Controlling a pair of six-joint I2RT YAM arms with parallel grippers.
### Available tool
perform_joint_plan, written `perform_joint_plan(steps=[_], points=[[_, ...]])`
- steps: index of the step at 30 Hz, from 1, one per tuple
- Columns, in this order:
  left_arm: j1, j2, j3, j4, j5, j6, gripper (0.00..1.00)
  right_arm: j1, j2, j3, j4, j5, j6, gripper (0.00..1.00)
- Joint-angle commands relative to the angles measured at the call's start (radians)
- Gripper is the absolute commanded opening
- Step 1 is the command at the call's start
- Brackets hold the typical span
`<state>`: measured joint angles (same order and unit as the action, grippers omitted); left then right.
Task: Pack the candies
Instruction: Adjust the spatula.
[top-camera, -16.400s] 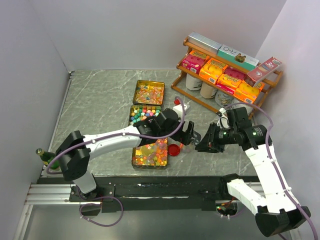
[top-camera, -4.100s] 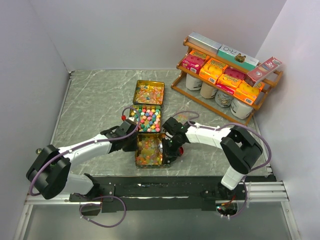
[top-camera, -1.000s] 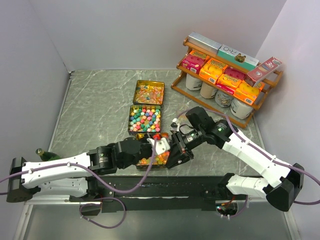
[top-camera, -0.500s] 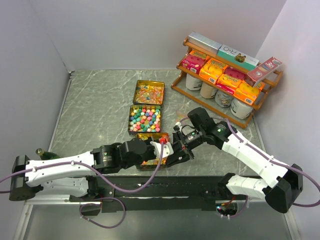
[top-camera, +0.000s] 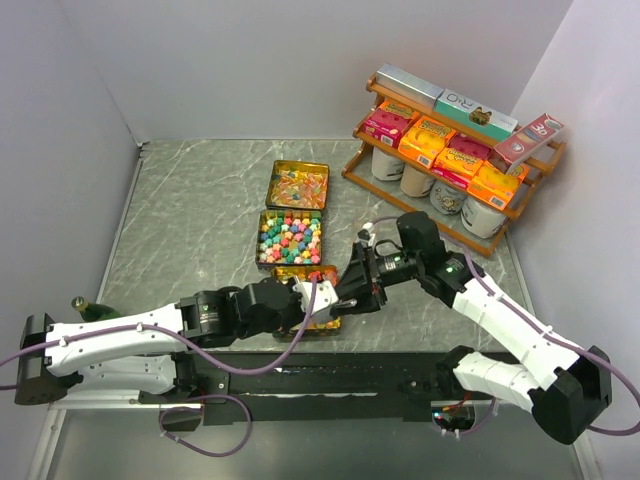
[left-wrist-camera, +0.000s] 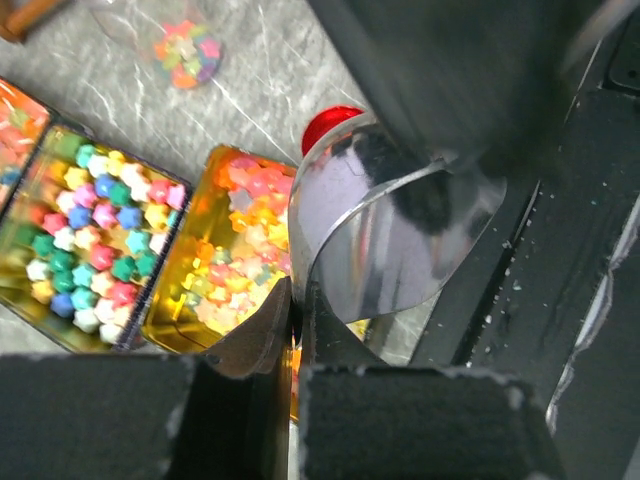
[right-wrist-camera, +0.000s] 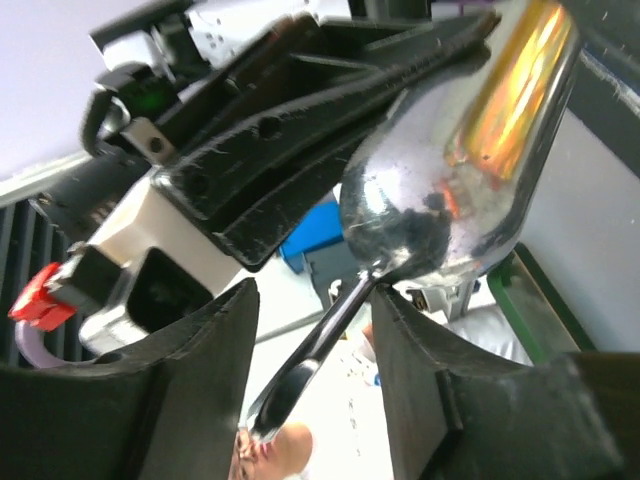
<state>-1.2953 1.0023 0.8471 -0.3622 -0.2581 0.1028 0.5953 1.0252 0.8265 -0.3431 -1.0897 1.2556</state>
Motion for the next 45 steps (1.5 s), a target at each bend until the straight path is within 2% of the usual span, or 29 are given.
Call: perform_joint_plan(steps=[1,5,6,8,11,14,18,21,23,29,36,42,45], points=[[-0.007,-0.044,0.001,0.089,0.083,-0.071,0.01,-0.060,-0.037,0.000,-0.006,0.097,-0.070,0.59],[0.023,-0.025,-0.003,0.046,0.159,-0.097,0.01,-0.089,-0.076,0.037,-0.125,0.155,-0.197,0.63],[0.031,-0.025,-0.006,0.045,0.178,-0.151,0.01,-0.091,-0.091,0.045,-0.132,0.172,-0.256,0.63],[0.057,-0.027,-0.014,0.054,0.239,-0.176,0.01,-0.089,-0.103,0.080,-0.218,0.270,-0.338,0.63],[0.105,-0.034,-0.028,0.083,0.314,-0.225,0.01,-0.081,-0.123,0.138,-0.302,0.413,-0.560,0.63],[0.161,-0.016,-0.034,0.095,0.384,-0.267,0.01,-0.075,-0.190,0.161,-0.287,0.528,-0.665,0.61],[0.217,0.073,-0.008,0.052,0.467,-0.284,0.01,-0.075,-0.267,0.165,-0.183,0.567,-0.746,0.61],[0.234,0.134,0.029,0.008,0.484,-0.279,0.01,-0.046,-0.263,0.171,-0.158,0.568,-0.826,0.61],[0.243,0.156,0.050,-0.004,0.487,-0.279,0.01,0.018,-0.235,0.180,-0.168,0.618,-0.883,0.61],[0.266,0.193,0.079,-0.018,0.491,-0.281,0.01,0.145,-0.142,0.158,-0.123,0.723,-0.892,0.56],[0.272,0.184,0.073,-0.027,0.481,-0.275,0.01,0.187,-0.103,0.108,-0.114,0.870,-0.874,0.53],[0.281,0.167,0.067,-0.020,0.453,-0.284,0.01,0.195,-0.097,0.069,-0.077,0.852,-0.854,0.53],[0.286,0.165,0.063,-0.004,0.447,-0.298,0.01,0.198,-0.088,0.040,-0.039,0.815,-0.811,0.50]])
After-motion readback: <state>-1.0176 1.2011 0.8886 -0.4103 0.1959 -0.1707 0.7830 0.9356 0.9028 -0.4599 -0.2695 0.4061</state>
